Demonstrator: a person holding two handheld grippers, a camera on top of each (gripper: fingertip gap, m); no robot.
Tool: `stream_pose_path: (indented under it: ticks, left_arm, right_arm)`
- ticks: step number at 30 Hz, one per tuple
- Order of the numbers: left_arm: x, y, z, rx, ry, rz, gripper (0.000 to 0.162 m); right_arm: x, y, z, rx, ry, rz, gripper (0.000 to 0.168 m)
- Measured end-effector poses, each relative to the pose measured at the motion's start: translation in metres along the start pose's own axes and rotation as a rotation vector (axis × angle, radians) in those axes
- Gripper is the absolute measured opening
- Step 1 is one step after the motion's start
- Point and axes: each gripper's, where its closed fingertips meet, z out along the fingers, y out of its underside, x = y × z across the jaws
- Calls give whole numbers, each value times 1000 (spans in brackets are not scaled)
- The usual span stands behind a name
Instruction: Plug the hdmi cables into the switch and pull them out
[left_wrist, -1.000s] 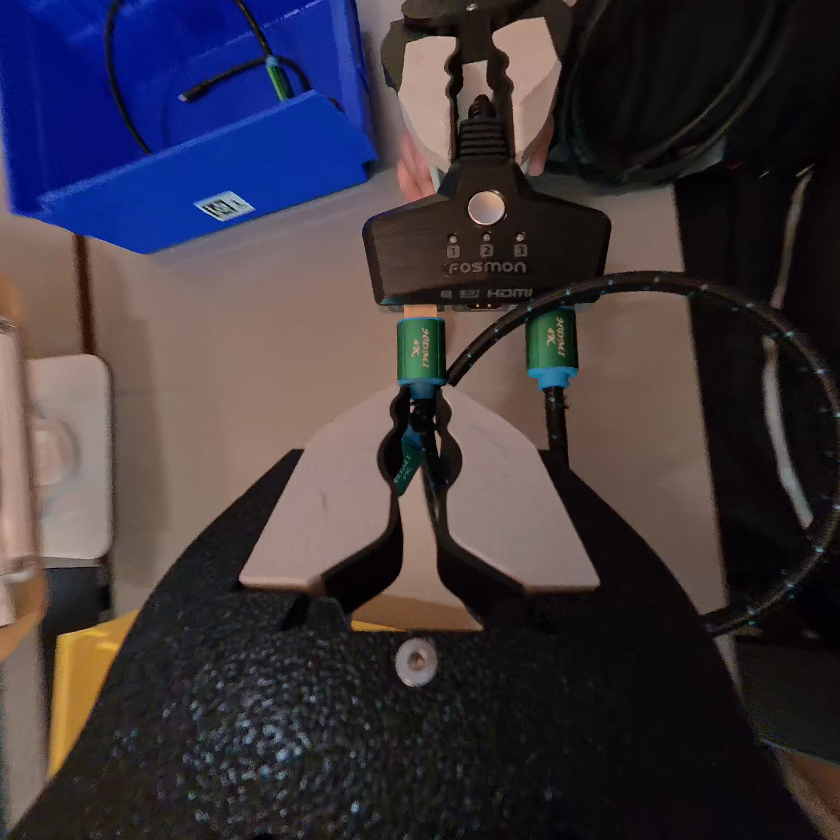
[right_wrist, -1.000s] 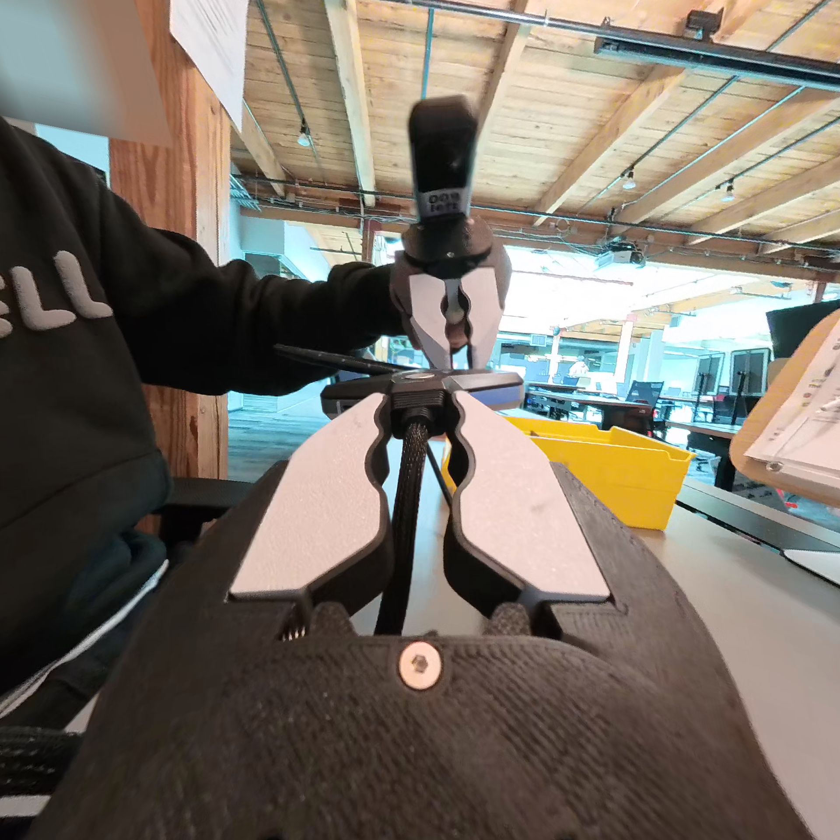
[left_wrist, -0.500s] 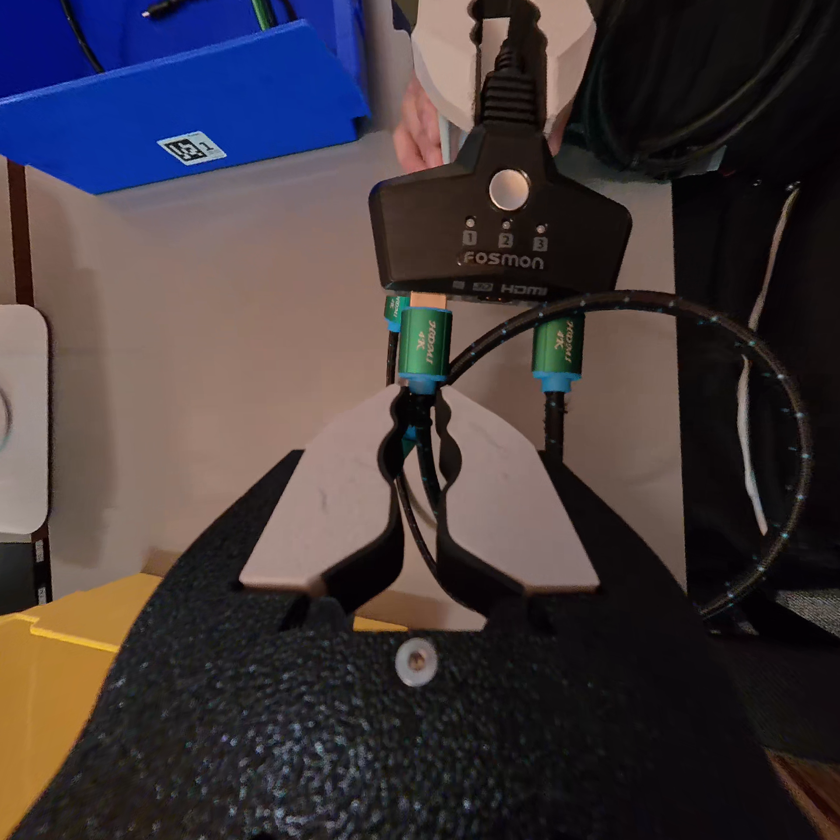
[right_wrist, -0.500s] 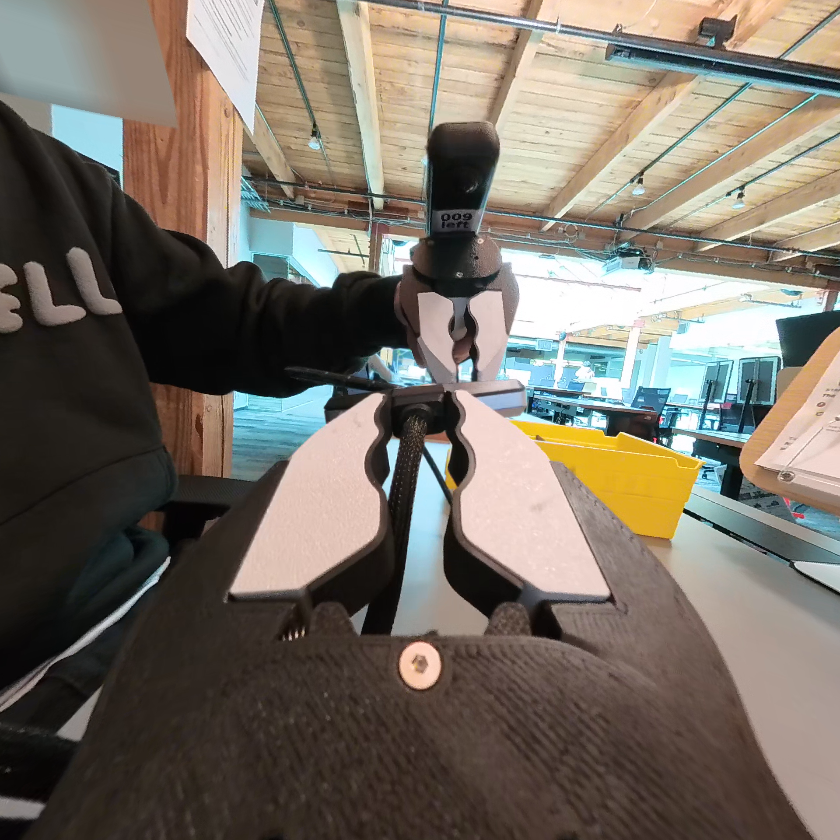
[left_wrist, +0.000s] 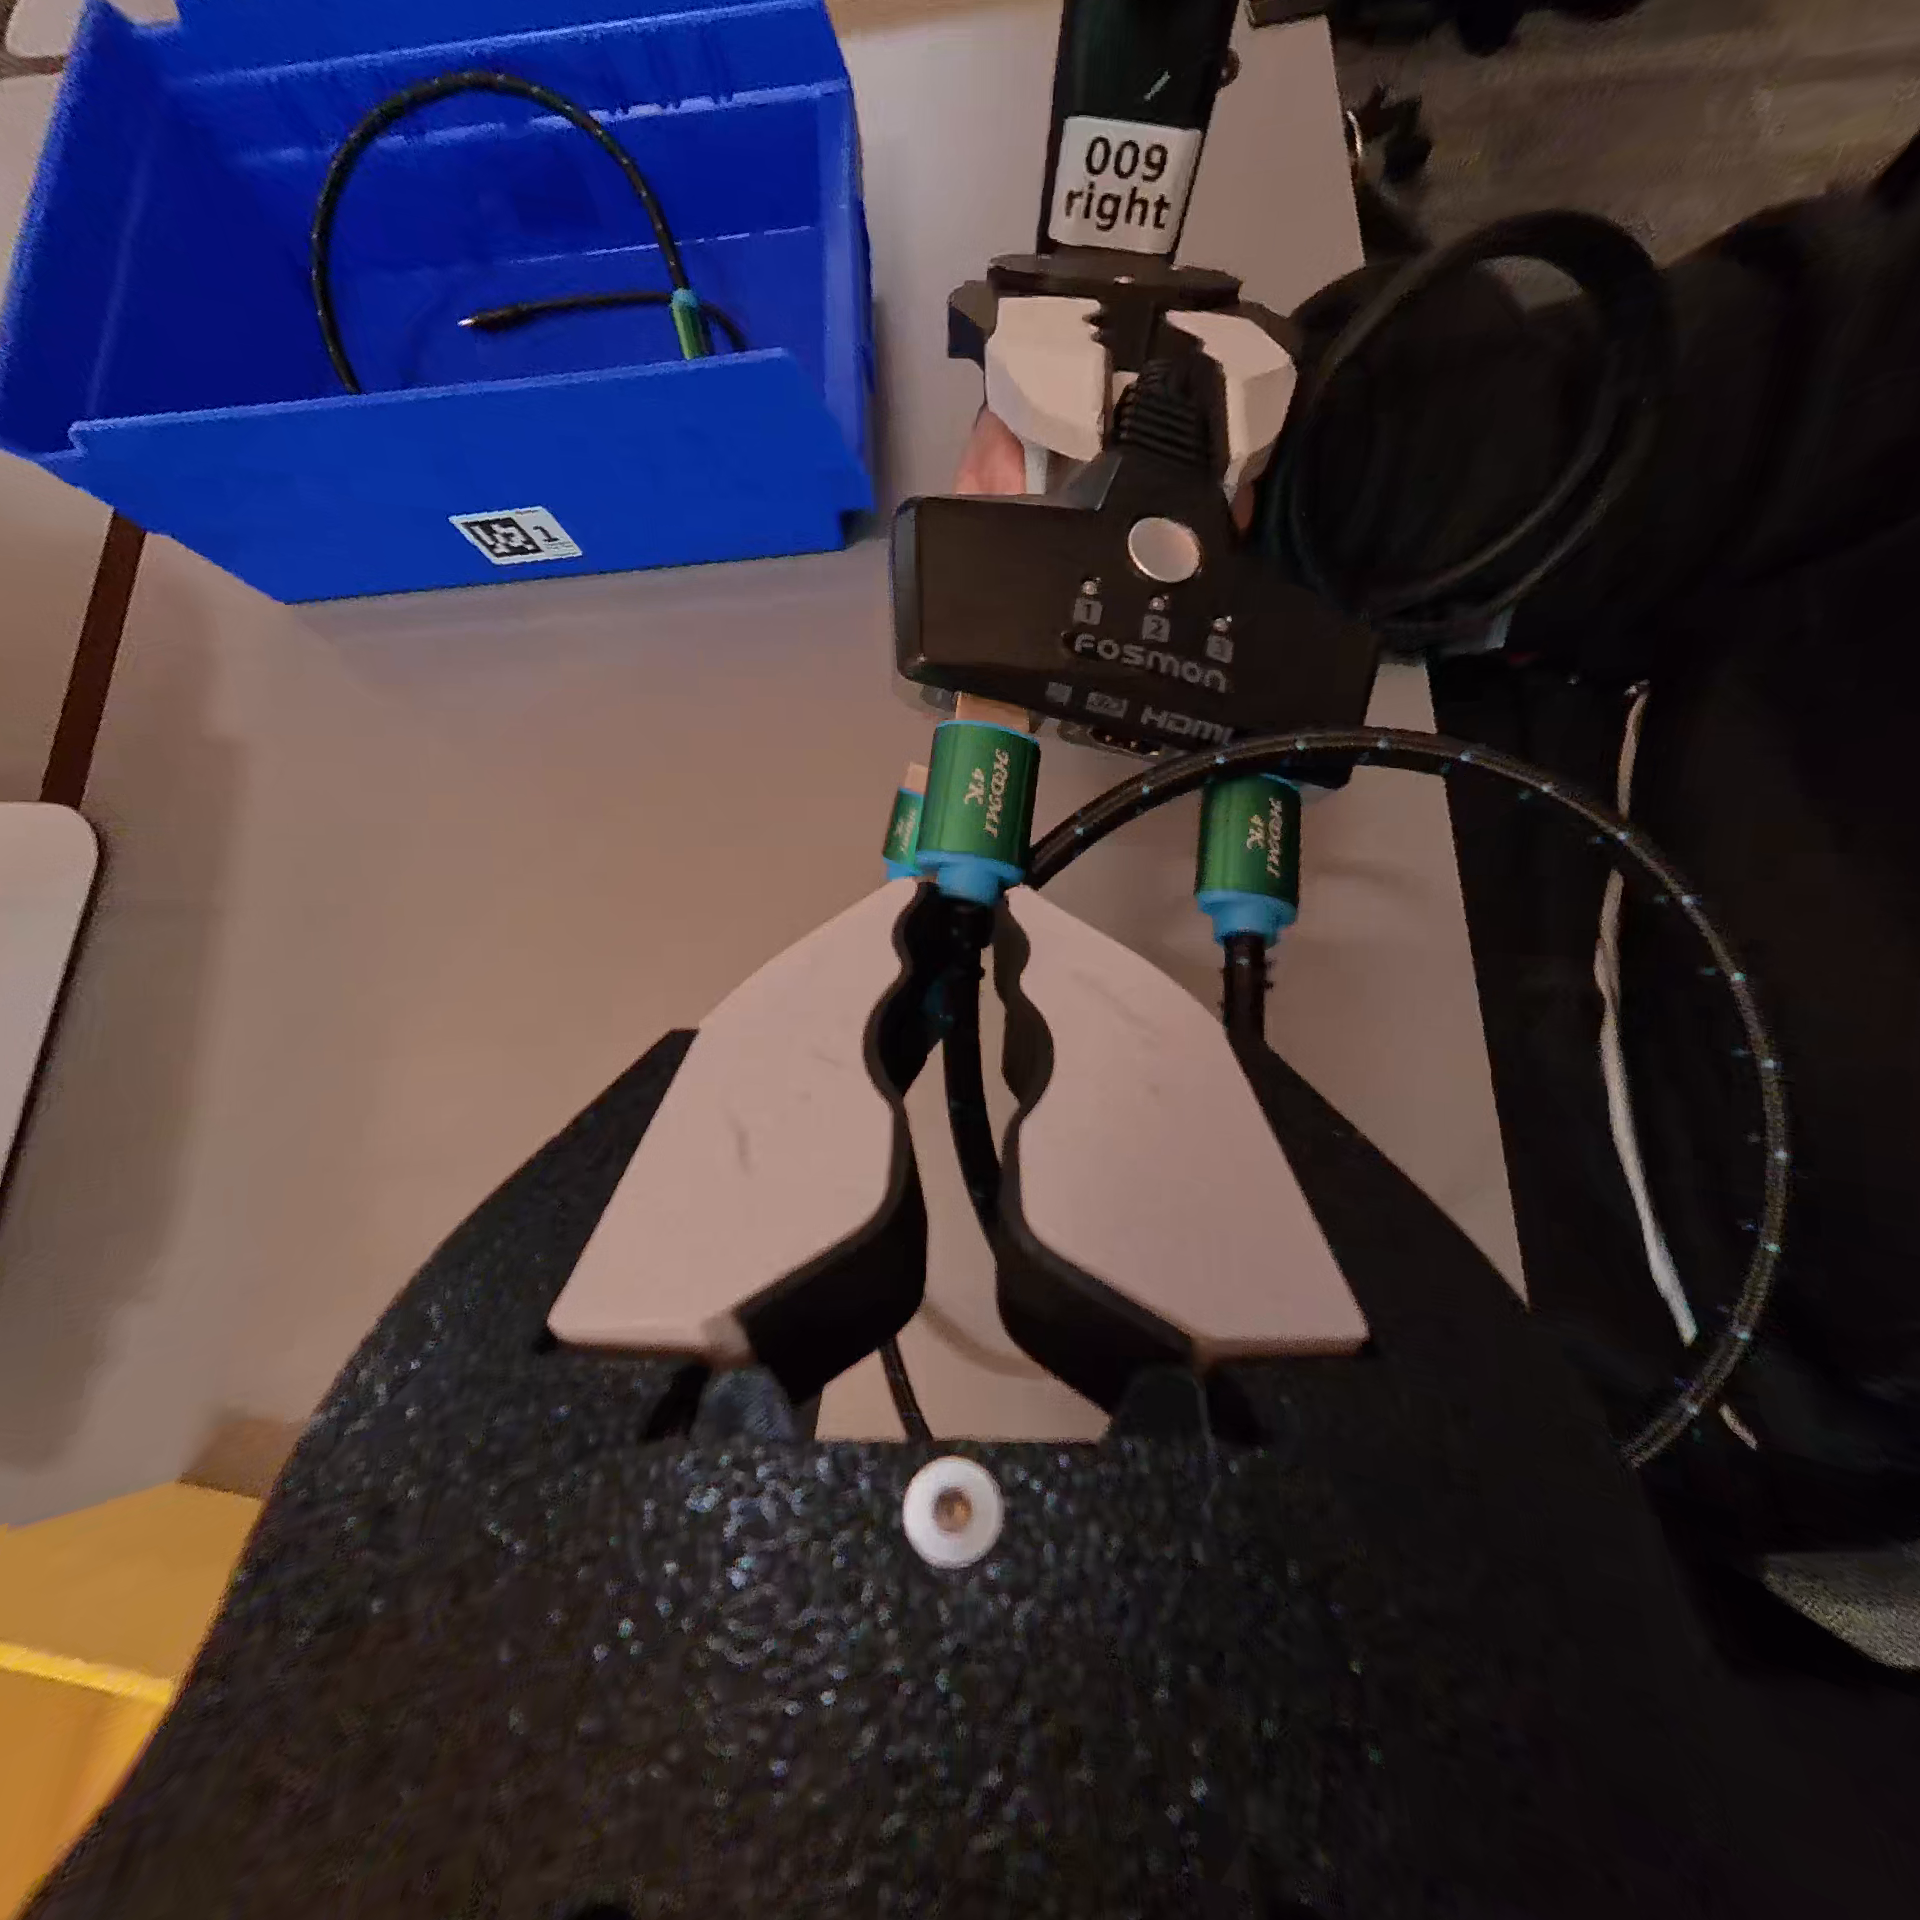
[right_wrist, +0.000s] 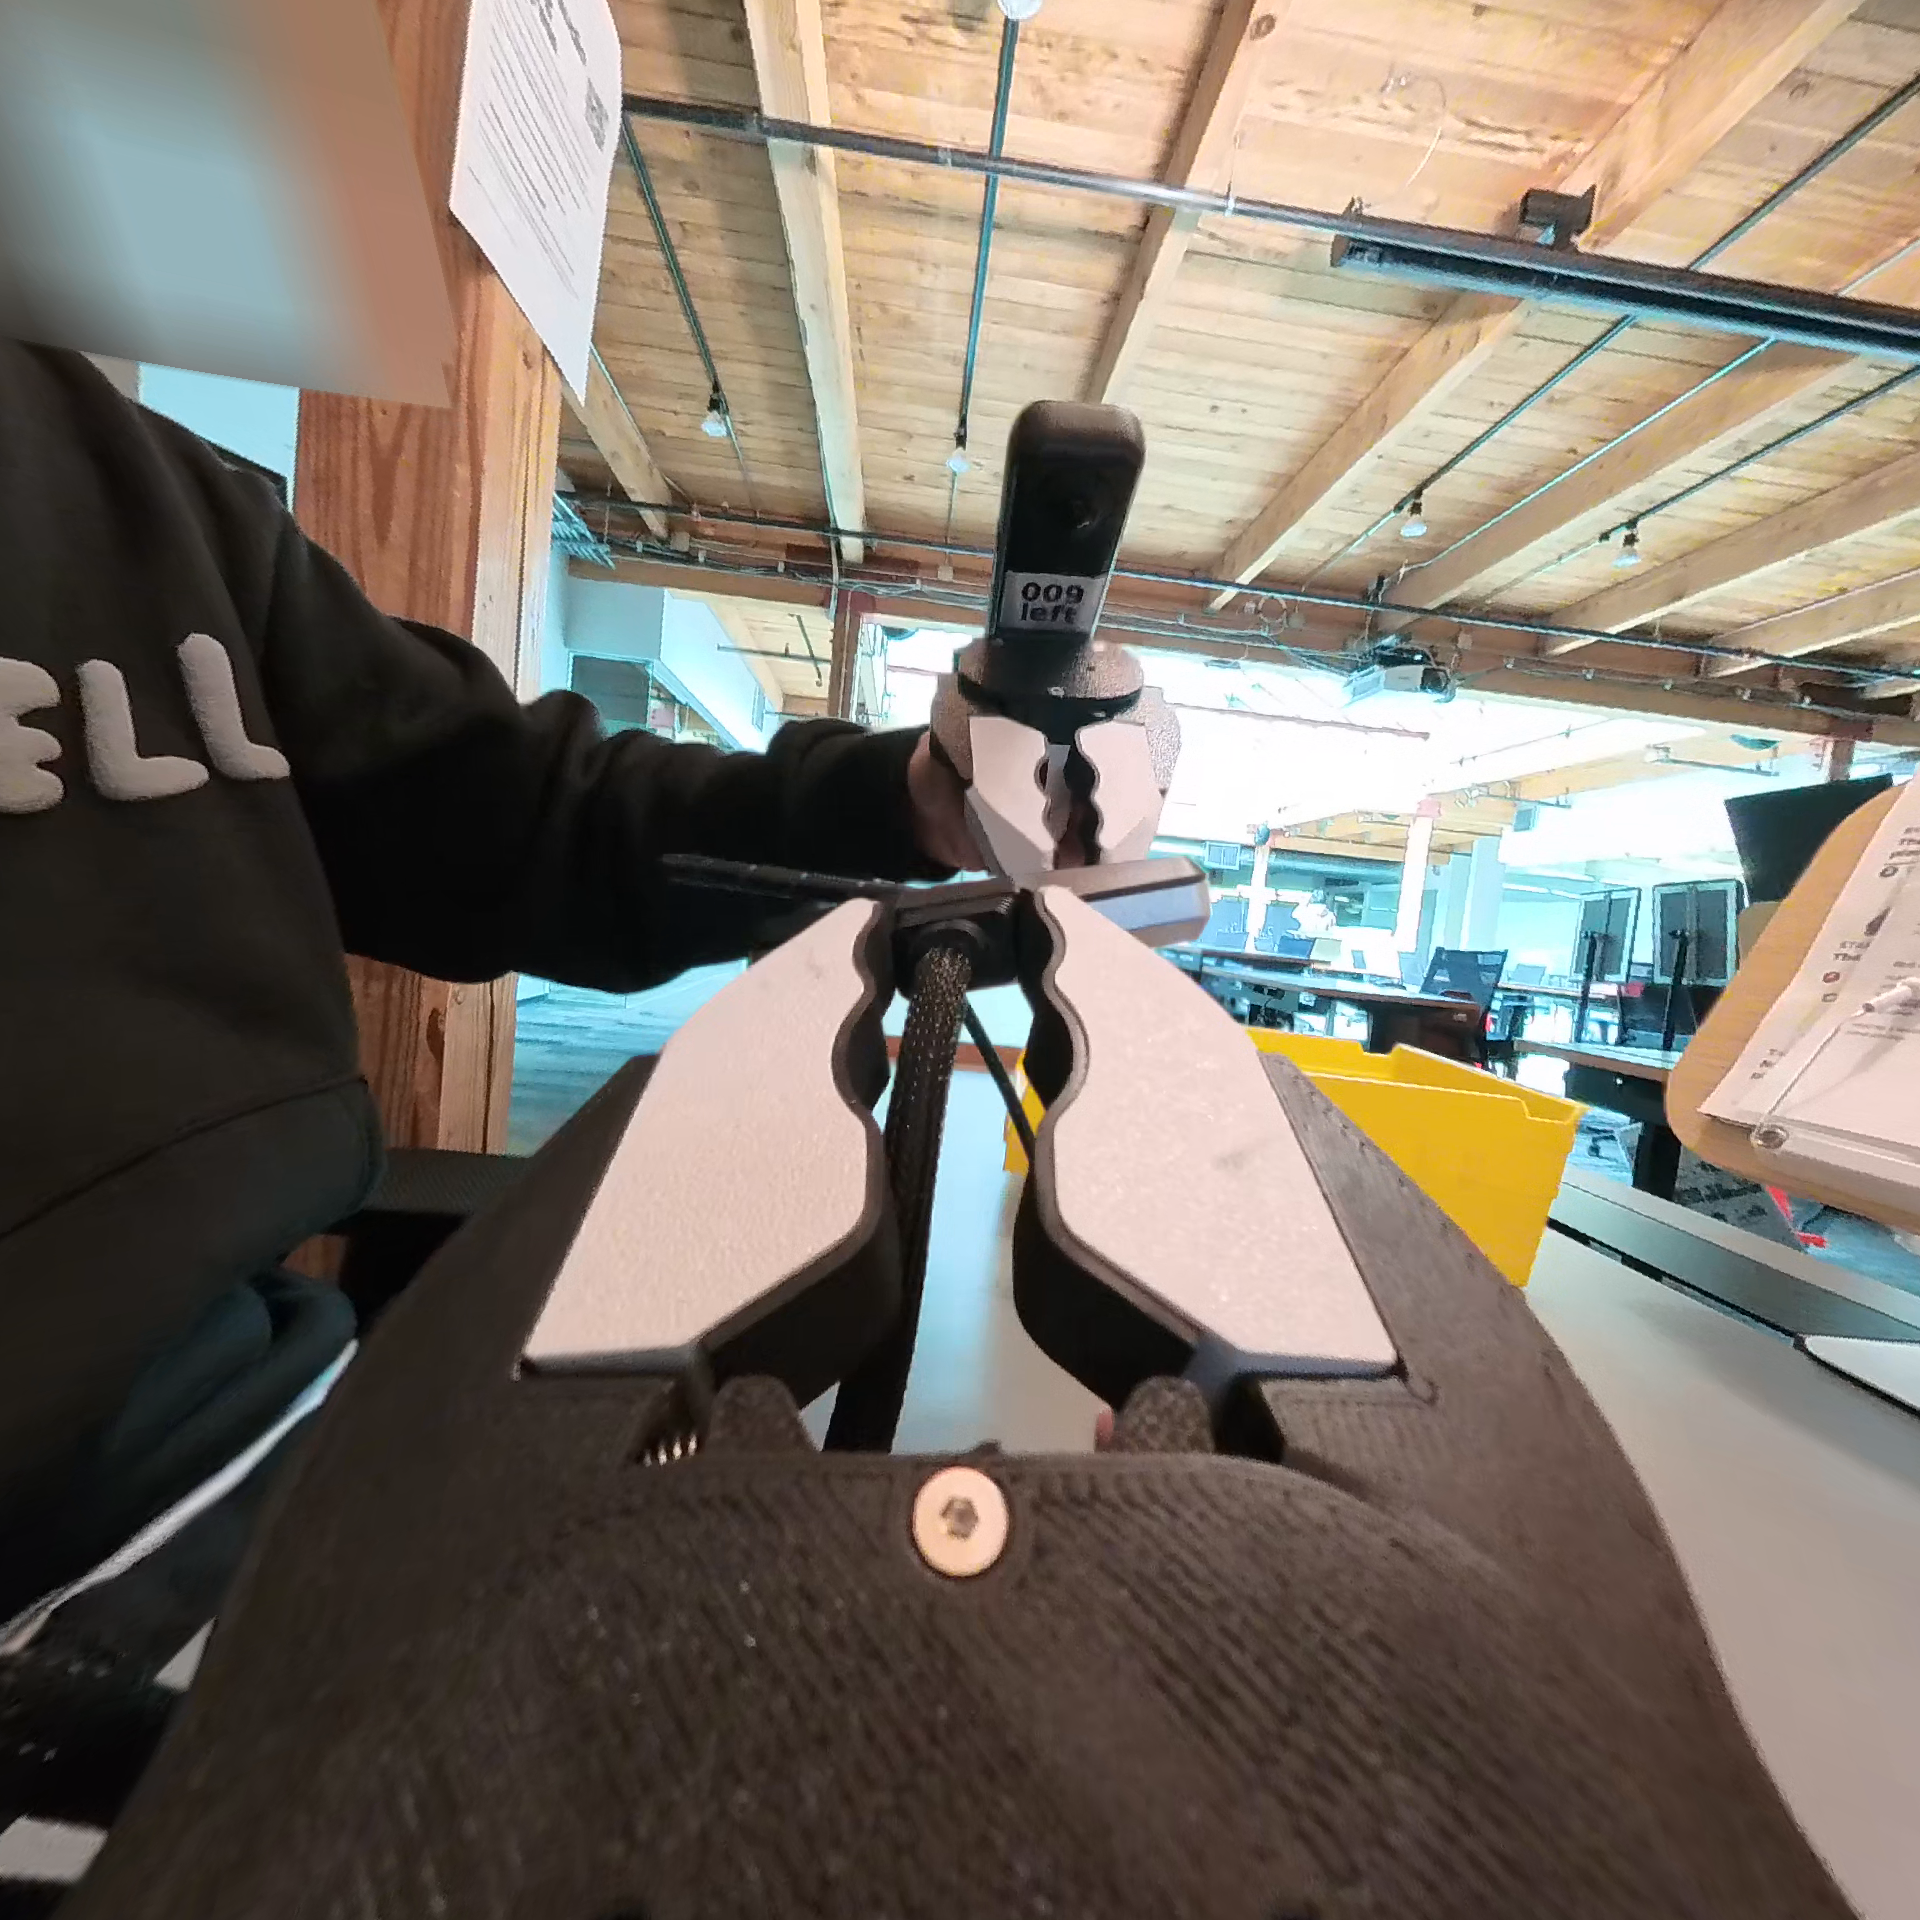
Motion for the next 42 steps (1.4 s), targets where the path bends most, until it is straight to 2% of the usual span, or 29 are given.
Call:
stream_pose_path:
  ticks: [6, 10, 12, 14, 16, 18, 20, 23, 26, 29, 31, 33, 36, 39, 42]
  left_arm:
    - [4, 9, 2, -88, -9, 118, 8]
    - [0, 5, 4, -57, -24, 109, 9]
    - [-10, 5, 7, -47, -91, 121, 9]
    - [-21, 0, 5, -73, -211, 113, 11]
    - [-25, -22, -12, -39, -369, 136, 28]
    - [-11, -46, -29, 45, -492, 213, 32]
    - [12, -55, -30, 70, -599, 307, 38]
    - [27, -40, -8, -46, -859, 482, 56]
    - [22, -28, 14, -193, -1143, 719, 55]
    - [8, -21, 30, -322, -1310, 890, 52]
    - [-3, -19, 34, -349, -1358, 920, 48]
    - [-15, -16, 30, -414, -1406, 943, 37]
    - [-24, -11, 31, -419, -1342, 916, 22]
    - [-28, -10, 32, -488, -1297, 952, 22]
    - [-29, -10, 33, -515, -1248, 883, 21]
  right_arm:
    - [-3, 3, 3, -10, -26, -3, 24]
    - [0, 1, 1, -11, 0, -18, 24]
    - [7, 3, -1, -42, 49, -44, 23]
    - [17, 4, -3, -53, 107, -34, 23]
    - [27, 2, -8, -34, 163, -2, 23]
    - [38, -1, -13, -10, 237, 5, 23]
    - [51, -3, -19, 19, 324, 39, 23]
    - [64, 1, -22, 38, 403, 116, 23]
    - [59, 7, -12, 26, 375, 129, 22]
    - [49, 17, 1, -13, 326, 134, 23]
    - [40, 22, 9, -31, 282, 139, 22]
    - [38, 26, 14, -40, 268, 159, 23]
    - [38, 26, 15, -31, 269, 141, 24]
    - [42, 32, 12, -87, 311, 71, 23]
    - [45, 31, 13, -82, 349, 43, 23]
